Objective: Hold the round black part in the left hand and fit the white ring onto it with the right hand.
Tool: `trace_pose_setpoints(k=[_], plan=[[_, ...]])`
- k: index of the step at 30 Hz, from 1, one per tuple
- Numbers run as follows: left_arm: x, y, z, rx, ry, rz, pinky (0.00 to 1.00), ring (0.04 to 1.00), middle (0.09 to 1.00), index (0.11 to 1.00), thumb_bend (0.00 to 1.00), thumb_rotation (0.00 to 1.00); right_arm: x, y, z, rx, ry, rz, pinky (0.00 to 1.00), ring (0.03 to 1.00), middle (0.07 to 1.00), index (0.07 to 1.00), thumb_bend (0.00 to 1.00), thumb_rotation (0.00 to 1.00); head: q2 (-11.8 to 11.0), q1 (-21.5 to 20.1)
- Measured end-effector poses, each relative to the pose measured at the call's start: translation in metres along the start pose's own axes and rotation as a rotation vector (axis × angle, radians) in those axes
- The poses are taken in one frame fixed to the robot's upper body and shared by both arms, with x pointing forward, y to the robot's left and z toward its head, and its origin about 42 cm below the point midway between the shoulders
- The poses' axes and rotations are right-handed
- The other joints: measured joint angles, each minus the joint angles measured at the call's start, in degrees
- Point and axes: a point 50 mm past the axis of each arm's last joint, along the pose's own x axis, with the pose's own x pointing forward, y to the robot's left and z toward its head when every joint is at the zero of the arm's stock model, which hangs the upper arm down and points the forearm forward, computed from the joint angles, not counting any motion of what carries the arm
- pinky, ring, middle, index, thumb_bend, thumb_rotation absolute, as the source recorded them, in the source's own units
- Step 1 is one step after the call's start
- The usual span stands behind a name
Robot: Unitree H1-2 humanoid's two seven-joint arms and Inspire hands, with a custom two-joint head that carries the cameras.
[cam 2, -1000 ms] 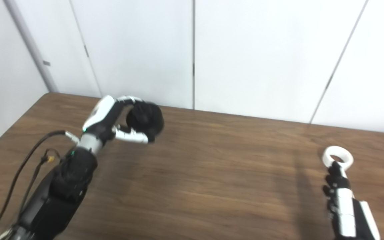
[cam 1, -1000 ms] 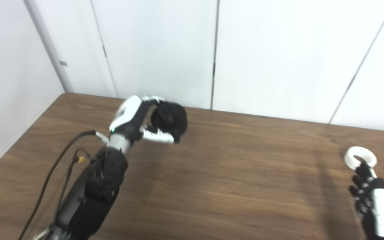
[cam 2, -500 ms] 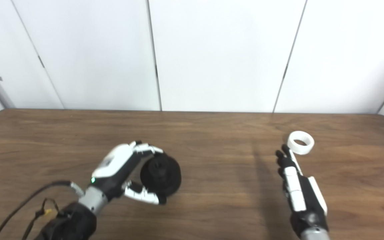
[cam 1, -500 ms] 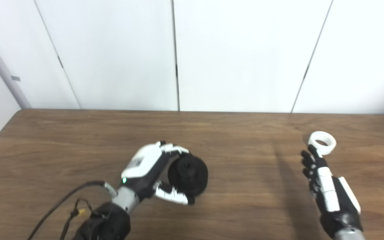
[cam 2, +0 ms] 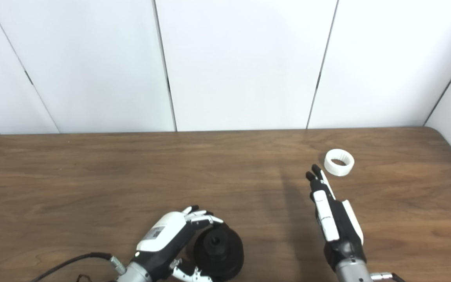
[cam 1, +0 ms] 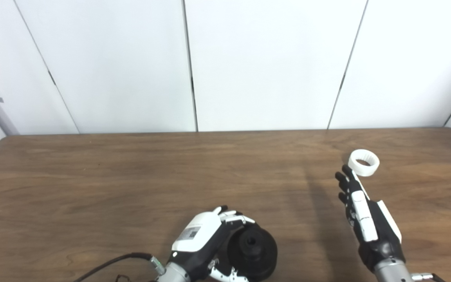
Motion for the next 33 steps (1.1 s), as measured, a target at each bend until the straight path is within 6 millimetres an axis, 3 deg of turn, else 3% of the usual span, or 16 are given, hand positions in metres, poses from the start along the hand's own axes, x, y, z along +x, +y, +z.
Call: trace_pose_setpoints(k=[8, 23, 26, 33], plan=[[0.002, -0.011, -0.006, 0.009, 0.048, -0.014, 1.0, 0.919, 0.791, 0.48, 0.52, 0.06, -0.002, 0.001, 0.008, 0.005, -0.02, -0.005, 1.0, 0.994, 0.954, 0.994, 0.55, 1.0, 1.8, -0.7], [0.002, -0.009, -0.008, 0.014, 0.062, -0.017, 1.0, 0.902, 0.776, 0.48, 0.52, 0.05, -0.006, -0.002, 0.019, 0.027, -0.035, -0.011, 1.0, 0.98, 0.955, 0.976, 0.56, 1.0, 4.2, -1.8], [0.001, -0.01, -0.009, 0.011, 0.065, -0.015, 1.0, 0.893, 0.774, 0.48, 0.52, 0.05, -0.01, -0.008, 0.032, 0.032, -0.079, -0.031, 1.0, 0.971, 0.942, 0.955, 0.57, 1.0, 4.3, -2.2], [-0.001, -0.01, -0.011, 0.011, 0.071, -0.008, 1.0, 0.886, 0.775, 0.48, 0.52, 0.06, -0.014, -0.043, 0.045, 0.008, -0.102, -0.131, 1.0, 0.945, 0.924, 0.92, 0.58, 0.86, 4.2, -3.8]])
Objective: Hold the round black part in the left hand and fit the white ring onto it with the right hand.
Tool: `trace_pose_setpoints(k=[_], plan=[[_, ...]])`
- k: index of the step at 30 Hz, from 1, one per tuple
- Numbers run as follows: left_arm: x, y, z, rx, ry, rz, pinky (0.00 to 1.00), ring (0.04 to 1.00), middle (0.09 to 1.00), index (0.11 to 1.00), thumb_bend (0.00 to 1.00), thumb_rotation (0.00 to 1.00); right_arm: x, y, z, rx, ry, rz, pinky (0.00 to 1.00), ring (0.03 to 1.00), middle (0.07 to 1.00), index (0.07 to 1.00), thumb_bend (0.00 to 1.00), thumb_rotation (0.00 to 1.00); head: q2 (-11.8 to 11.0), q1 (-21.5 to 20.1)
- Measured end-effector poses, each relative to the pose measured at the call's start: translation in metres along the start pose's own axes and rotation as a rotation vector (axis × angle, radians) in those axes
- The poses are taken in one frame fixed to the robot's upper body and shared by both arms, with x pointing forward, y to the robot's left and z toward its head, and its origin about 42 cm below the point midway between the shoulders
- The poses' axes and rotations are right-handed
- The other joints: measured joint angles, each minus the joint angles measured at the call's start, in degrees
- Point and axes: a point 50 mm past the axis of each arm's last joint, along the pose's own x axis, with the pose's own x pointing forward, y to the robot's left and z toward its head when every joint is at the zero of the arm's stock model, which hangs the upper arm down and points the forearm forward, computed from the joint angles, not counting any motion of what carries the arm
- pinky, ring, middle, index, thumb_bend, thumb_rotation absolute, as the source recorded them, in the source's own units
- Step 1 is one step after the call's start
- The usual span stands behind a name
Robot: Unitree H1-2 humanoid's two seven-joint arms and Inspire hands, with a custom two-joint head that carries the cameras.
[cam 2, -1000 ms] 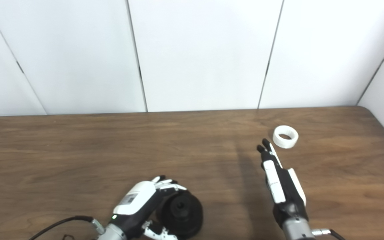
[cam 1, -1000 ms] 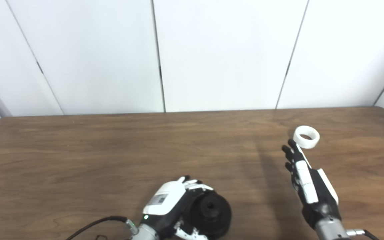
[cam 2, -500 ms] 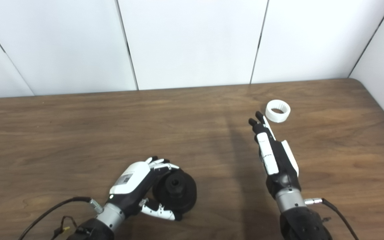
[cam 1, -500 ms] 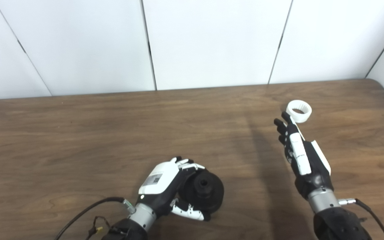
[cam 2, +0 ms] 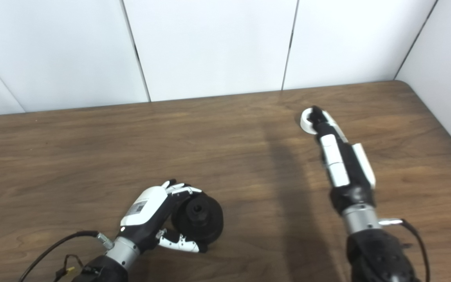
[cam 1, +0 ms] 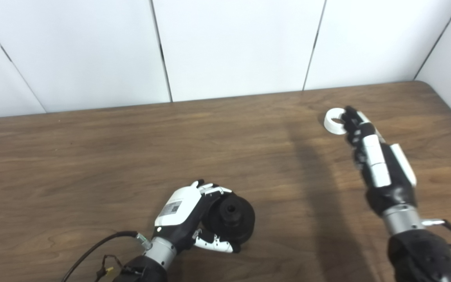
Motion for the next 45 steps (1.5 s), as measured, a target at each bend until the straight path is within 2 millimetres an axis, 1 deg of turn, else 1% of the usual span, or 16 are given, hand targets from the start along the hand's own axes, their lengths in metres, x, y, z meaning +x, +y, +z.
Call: trace_pose_setpoints(k=[3, 6, 7, 11, 13, 14, 15, 19, 23, 26, 29, 30, 34, 37, 40, 45], plan=[[-0.001, 0.0, -0.002, 0.001, 0.005, 0.004, 1.0, 0.883, 0.774, 0.48, 0.52, 0.06, 0.005, -0.009, 0.005, -0.056, -0.021, 0.017, 1.0, 0.958, 0.922, 0.923, 0.58, 0.82, -0.1, -1.1], [-0.002, -0.001, -0.003, 0.0, 0.009, -0.001, 1.0, 0.884, 0.778, 0.48, 0.52, 0.05, 0.011, -0.021, 0.005, -0.133, -0.019, 0.02, 0.99, 0.947, 0.92, 0.917, 0.56, 0.71, -0.4, -3.5], [-0.003, -0.001, -0.004, -0.004, 0.01, -0.004, 1.0, 0.884, 0.778, 0.48, 0.52, 0.05, 0.014, -0.023, 0.004, -0.165, -0.017, 0.011, 0.94, 0.919, 0.912, 0.91, 0.57, 0.66, -0.9, -5.5], [-0.005, 0.0, -0.007, -0.004, -0.001, -0.009, 1.0, 0.89, 0.774, 0.48, 0.52, 0.05, 0.034, -0.029, 0.002, -0.353, -0.018, -0.003, 0.93, 0.918, 0.905, 0.884, 0.7, 0.54, -2.0, -8.1], [-0.006, 0.002, -0.009, 0.003, -0.005, -0.009, 1.0, 0.89, 0.773, 0.481, 0.52, 0.05, 0.045, -0.032, 0.006, -0.433, -0.034, -0.008, 0.94, 0.919, 0.901, 0.87, 0.77, 0.44, -2.3, -8.6], [-0.007, 0.003, -0.01, 0.006, -0.004, -0.008, 1.0, 0.891, 0.773, 0.481, 0.52, 0.05, 0.053, -0.033, 0.008, -0.47, -0.043, -0.005, 0.95, 0.921, 0.901, 0.868, 0.78, 0.42, -2.7, -9.3], [-0.007, 0.004, -0.011, 0.008, -0.002, -0.005, 1.0, 0.892, 0.775, 0.481, 0.52, 0.05, 0.058, -0.034, 0.01, -0.504, -0.048, -0.005, 0.9, 0.893, 0.887, 0.853, 0.82, 0.35, -3.2, -9.8], [-0.008, 0.005, -0.012, 0.01, 0.001, -0.001, 1.0, 0.892, 0.776, 0.481, 0.53, 0.05, 0.079, -0.043, 0.013, -0.642, -0.027, 0.006, 0.85, 0.876, 0.872, 0.837, 0.89, 0.28, -4.3, -11.0], [-0.009, 0.005, -0.014, 0.015, -0.004, 0.002, 1.0, 0.89, 0.775, 0.481, 0.52, 0.05, 0.093, -0.046, 0.011, -0.755, 0.011, 0.03, 0.88, 0.9, 0.887, 0.836, 0.92, 0.25, -5.4, -11.9], [-0.01, 0.005, -0.016, 0.019, -0.014, 0.007, 1.0, 0.894, 0.778, 0.481, 0.52, 0.05, 0.109, -0.049, 0.003, -0.816, 0.065, 0.065, 0.89, 0.929, 0.913, 0.847, 0.93, 0.24, -5.9, -12.2], [-0.011, 0.005, -0.017, 0.017, -0.012, 0.009, 1.0, 0.898, 0.779, 0.481, 0.52, 0.05, 0.12, -0.048, 0.0, -0.845, 0.09, 0.074, 0.88, 0.927, 0.91, 0.848, 0.93, 0.22, -6.2, -12.4], [-0.011, 0.005, -0.017, 0.017, -0.011, 0.01, 1.0, 0.897, 0.778, 0.481, 0.52, 0.05, 0.125, -0.047, 0.0, -0.85, 0.092, 0.075, 0.86, 0.924, 0.907, 0.848, 0.94, 0.22, -7.0, -12.4], [-0.011, 0.004, -0.019, 0.018, -0.019, 0.014, 1.0, 0.894, 0.778, 0.48, 0.53, 0.05, 0.15, -0.044, -0.009, -0.897, 0.138, 0.097, 0.86, 0.932, 0.914, 0.856, 0.93, 0.24, -7.4, -12.4], [-0.012, 0.004, -0.02, 0.018, -0.021, 0.025, 1.0, 0.892, 0.777, 0.481, 0.52, 0.05, 0.164, -0.042, -0.01, -0.924, 0.152, 0.104, 0.9, 0.941, 0.918, 0.863, 0.93, 0.25, -8.1, -12.0], [-0.012, 0.004, -0.02, 0.018, -0.02, 0.025, 1.0, 0.894, 0.778, 0.481, 0.52, 0.05, 0.179, -0.04, -0.019, -0.943, 0.198, 0.119, 0.93, 0.942, 0.912, 0.867, 0.92, 0.26, -8.3, -11.9], [-0.013, 0.003, -0.021, 0.019, -0.019, 0.023, 1.0, 0.892, 0.778, 0.481, 0.52, 0.05, 0.195, -0.035, -0.028, -0.979, 0.236, 0.153, 0.99, 0.964, 0.919, 0.875, 0.9, 0.26, -9.1, -11.3]])
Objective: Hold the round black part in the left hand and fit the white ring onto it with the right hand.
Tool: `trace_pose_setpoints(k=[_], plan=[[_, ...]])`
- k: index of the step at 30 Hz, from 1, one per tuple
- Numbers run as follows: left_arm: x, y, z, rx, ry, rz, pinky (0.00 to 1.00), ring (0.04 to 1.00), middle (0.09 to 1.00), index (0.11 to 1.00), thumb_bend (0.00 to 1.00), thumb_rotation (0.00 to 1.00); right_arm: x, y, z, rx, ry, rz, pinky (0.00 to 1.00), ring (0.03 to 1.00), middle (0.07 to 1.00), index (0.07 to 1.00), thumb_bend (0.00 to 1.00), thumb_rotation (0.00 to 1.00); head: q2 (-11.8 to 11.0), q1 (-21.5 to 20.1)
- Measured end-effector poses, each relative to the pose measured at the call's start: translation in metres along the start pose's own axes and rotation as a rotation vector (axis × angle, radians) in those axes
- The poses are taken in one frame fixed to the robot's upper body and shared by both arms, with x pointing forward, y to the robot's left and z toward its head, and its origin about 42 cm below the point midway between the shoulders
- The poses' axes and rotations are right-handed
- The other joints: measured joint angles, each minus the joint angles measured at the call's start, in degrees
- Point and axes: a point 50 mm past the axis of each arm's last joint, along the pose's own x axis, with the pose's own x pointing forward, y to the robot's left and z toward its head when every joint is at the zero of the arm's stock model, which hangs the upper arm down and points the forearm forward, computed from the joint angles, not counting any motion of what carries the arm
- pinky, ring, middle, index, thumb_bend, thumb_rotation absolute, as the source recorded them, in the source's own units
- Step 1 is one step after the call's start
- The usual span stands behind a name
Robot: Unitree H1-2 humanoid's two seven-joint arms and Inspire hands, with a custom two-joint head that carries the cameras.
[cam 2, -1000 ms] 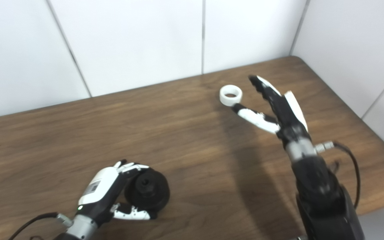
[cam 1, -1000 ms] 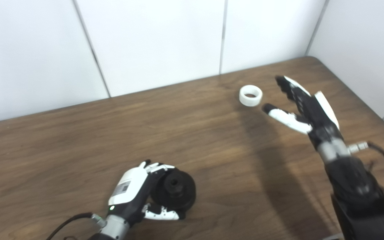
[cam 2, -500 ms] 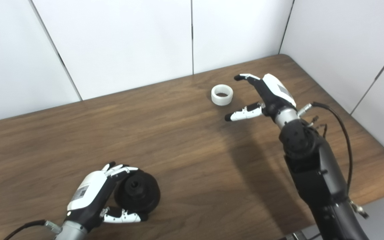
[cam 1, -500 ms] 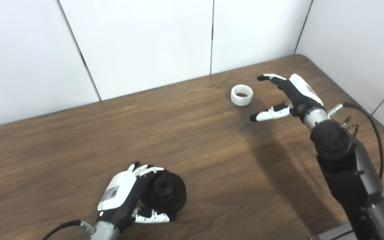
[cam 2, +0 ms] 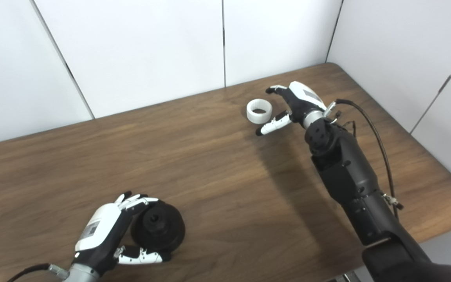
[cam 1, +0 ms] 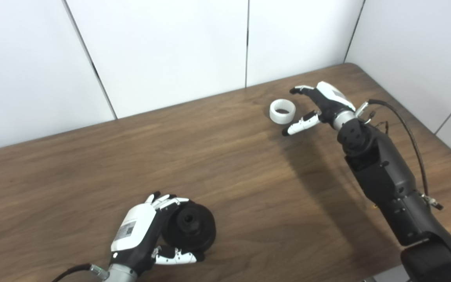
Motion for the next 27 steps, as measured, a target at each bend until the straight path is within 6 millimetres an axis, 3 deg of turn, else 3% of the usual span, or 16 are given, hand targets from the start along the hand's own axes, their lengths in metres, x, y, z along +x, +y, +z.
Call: trace_pose_setpoints(k=[8, 15, 27], plan=[[-0.001, 0.0, -0.001, 0.002, 0.003, -0.004, 1.0, 0.885, 0.775, 0.482, 0.52, 0.05, 0.026, -0.007, 0.009, -0.071, 0.014, 0.029, 0.99, 0.958, 0.905, 0.868, 0.9, 0.24, -1.0, 0.3], [-0.002, -0.001, -0.001, 0.003, 0.006, -0.005, 1.0, 0.883, 0.772, 0.482, 0.52, 0.05, 0.041, 0.0, 0.012, -0.1, 0.041, 0.067, 0.98, 0.954, 0.91, 0.855, 0.89, 0.27, -1.7, 0.8], [-0.002, -0.003, -0.001, 0.005, 0.008, -0.007, 1.0, 0.885, 0.773, 0.482, 0.52, 0.05, 0.052, -0.002, 0.014, -0.17, 0.045, 0.076, 0.98, 0.95, 0.9, 0.795, 0.85, 0.27, -1.8, 0.8]])
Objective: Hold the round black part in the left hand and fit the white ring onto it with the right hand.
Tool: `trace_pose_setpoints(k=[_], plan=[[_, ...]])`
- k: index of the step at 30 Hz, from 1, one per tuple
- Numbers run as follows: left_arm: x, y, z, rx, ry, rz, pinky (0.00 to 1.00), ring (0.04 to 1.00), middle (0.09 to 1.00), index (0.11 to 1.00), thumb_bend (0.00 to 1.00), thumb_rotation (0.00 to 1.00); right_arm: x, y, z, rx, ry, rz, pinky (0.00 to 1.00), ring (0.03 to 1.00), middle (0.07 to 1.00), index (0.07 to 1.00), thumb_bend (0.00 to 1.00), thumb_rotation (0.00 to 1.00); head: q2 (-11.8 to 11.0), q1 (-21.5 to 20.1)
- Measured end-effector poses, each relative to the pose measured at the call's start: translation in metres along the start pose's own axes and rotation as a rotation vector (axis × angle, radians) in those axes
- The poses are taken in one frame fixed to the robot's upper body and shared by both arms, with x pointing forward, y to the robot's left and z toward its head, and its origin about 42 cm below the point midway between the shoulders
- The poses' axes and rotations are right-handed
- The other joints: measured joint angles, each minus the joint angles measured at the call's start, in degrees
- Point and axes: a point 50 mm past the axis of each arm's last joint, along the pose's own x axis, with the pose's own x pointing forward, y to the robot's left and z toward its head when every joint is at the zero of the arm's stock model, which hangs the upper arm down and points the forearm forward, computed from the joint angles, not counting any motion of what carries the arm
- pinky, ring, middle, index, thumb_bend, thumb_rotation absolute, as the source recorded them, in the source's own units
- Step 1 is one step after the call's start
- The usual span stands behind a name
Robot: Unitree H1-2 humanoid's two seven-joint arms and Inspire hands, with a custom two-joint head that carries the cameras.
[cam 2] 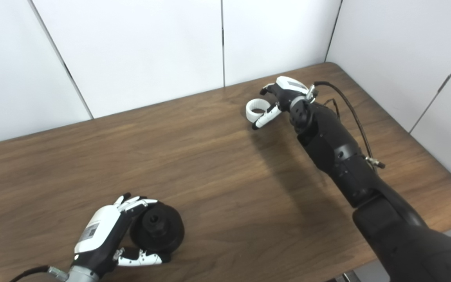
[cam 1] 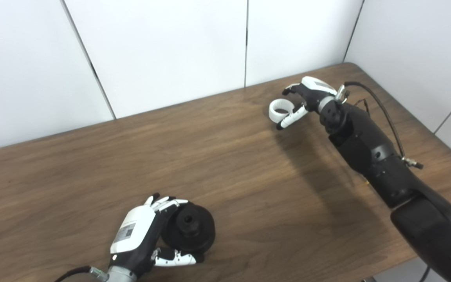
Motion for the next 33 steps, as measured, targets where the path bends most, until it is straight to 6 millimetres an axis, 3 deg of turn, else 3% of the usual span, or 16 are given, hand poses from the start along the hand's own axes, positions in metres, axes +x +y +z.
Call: trace_pose_setpoints(k=[13, 33], plan=[[-0.0006, -0.0002, 0.0006, 0.007, 0.003, 0.001, 1.0, 0.888, 0.774, 0.481, 0.52, 0.05, -0.0002, -0.0019, 0.0005, -0.026, -0.01, -0.038, 1.0, 0.943, 0.884, 0.667, 0.81, 0.26, 0.2, 0.3], [-0.0037, 0.0013, 0.0042, 0.017, 0.015, -0.008, 1.0, 0.887, 0.777, 0.481, 0.52, 0.05, -0.0003, -0.001, 0.0017, -0.029, -0.014, -0.046, 1.0, 0.936, 0.858, 0.65, 0.82, 0.22, 0.9, 0.4]])
